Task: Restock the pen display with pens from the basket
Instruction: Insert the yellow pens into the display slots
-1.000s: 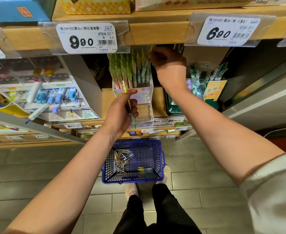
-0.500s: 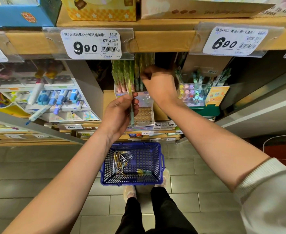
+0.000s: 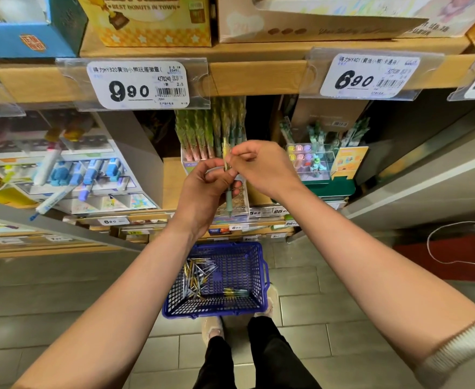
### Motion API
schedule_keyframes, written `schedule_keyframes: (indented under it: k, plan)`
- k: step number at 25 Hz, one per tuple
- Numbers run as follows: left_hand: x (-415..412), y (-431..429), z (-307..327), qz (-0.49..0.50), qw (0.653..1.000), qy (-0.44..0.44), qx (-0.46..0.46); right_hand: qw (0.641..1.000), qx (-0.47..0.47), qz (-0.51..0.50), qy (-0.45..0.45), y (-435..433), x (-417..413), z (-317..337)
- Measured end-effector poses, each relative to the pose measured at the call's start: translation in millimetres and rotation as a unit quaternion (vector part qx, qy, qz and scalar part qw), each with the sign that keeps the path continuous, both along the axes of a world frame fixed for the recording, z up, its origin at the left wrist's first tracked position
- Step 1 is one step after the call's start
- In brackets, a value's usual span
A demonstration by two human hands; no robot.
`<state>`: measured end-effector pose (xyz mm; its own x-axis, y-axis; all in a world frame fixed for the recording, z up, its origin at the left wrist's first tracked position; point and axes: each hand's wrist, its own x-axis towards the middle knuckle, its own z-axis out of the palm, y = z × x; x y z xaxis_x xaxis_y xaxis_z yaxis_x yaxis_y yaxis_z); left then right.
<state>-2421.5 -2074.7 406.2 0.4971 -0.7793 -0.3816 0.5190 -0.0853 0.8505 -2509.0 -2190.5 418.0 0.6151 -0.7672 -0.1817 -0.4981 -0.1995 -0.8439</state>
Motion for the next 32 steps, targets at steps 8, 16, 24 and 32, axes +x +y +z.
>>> schedule_keyframes:
  k: [8, 16, 24, 32]
  plan:
    - [13, 3, 0, -0.017, 0.997, 0.069, 0.005, 0.970, -0.102, -0.192, -0.104, -38, 0, 26]
    - [24, 22, -15, -0.005, 0.998, 0.064, 0.023, 0.966, -0.149, -0.147, -0.150, -35, 16, 7]
    - [38, 30, -21, -0.008, 0.998, 0.046, 0.044, 0.962, -0.261, -0.064, -0.044, -25, 18, -15]
    - [52, 37, -18, -0.021, 0.999, 0.036, 0.029, 0.953, -0.292, -0.073, 0.013, -24, 22, -14]
